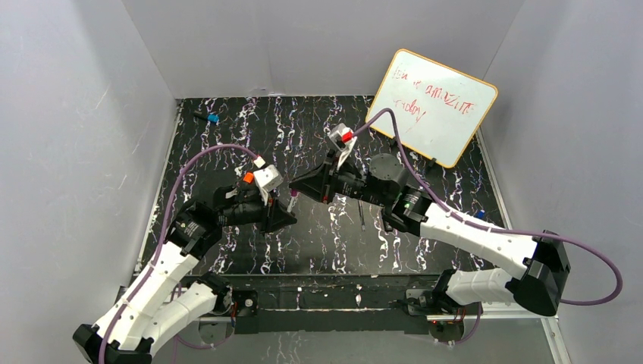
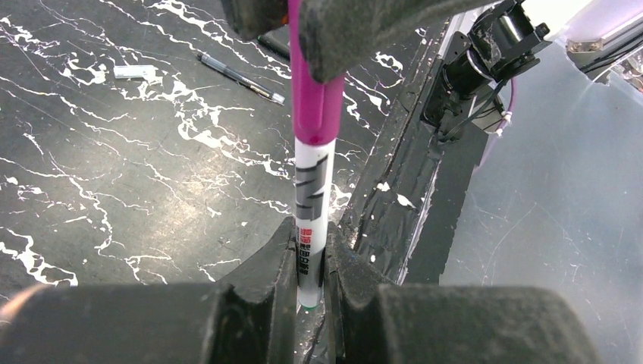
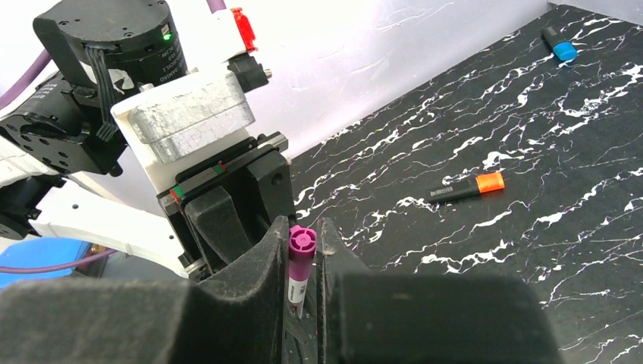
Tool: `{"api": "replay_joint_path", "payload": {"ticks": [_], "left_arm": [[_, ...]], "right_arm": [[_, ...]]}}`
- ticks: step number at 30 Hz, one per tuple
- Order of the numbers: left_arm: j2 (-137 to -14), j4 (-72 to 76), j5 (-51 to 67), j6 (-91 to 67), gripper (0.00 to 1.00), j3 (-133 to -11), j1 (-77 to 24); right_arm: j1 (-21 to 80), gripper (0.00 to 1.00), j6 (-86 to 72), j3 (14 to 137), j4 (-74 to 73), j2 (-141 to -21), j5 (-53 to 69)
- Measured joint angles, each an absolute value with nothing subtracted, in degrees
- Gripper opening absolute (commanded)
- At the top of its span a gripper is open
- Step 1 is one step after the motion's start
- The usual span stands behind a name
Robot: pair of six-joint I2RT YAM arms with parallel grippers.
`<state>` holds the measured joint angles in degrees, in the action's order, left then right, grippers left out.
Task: Insert the pens into the pen caps
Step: Press the pen cap onto the pen.
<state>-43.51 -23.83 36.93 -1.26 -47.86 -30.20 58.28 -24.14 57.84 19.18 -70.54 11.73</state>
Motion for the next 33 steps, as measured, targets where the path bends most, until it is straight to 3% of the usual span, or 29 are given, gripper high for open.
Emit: {"api": "replay_joint_path", "payload": {"ticks": [33], "left_arm": [[-46.06,-21.67,36.32,-4.86,0.0,-48.18,-29.98]], "right_arm": [[60.14,0.01,-31.66,49.76,35.29,-71.5,3.42]]}}
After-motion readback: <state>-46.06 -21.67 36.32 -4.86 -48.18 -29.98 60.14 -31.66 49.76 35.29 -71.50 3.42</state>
